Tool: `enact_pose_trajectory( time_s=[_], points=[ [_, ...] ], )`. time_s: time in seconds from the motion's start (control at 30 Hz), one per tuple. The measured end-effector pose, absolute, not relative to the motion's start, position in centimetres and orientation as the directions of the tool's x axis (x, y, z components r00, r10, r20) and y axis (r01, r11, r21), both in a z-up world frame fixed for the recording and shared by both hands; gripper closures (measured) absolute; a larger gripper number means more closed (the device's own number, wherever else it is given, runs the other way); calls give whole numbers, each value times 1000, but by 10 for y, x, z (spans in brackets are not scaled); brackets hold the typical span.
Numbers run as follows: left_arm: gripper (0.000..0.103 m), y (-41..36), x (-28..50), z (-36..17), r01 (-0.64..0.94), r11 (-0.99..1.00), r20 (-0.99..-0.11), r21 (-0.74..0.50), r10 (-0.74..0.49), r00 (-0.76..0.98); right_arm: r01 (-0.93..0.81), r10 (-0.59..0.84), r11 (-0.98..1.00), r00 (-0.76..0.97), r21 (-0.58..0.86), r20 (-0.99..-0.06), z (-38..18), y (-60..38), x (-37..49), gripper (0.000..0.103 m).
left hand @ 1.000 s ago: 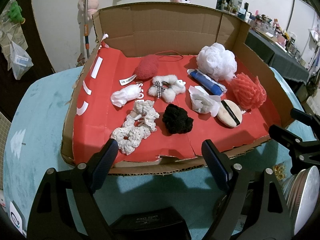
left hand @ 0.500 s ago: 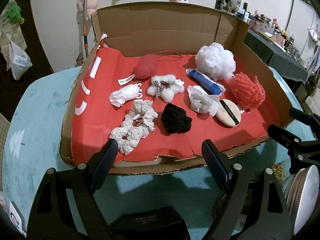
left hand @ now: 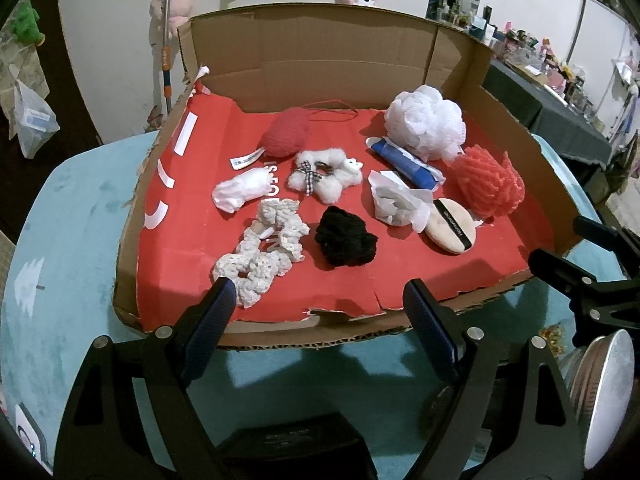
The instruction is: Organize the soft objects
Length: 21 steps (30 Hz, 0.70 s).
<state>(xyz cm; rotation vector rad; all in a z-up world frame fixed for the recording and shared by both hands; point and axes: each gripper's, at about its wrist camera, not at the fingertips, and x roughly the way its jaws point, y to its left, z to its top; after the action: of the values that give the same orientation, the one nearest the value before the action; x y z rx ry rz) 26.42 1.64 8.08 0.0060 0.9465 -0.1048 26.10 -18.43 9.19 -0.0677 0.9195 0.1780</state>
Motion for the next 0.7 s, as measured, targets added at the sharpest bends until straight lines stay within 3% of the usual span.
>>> enact_pose_trajectory(
  time_s=[0.7],
  points=[
    [17, 33, 232, 111, 54, 995, -773, -86, -101, 626, -126, 105, 992, 674, 27, -731, 134, -211, 233, 0]
  ],
)
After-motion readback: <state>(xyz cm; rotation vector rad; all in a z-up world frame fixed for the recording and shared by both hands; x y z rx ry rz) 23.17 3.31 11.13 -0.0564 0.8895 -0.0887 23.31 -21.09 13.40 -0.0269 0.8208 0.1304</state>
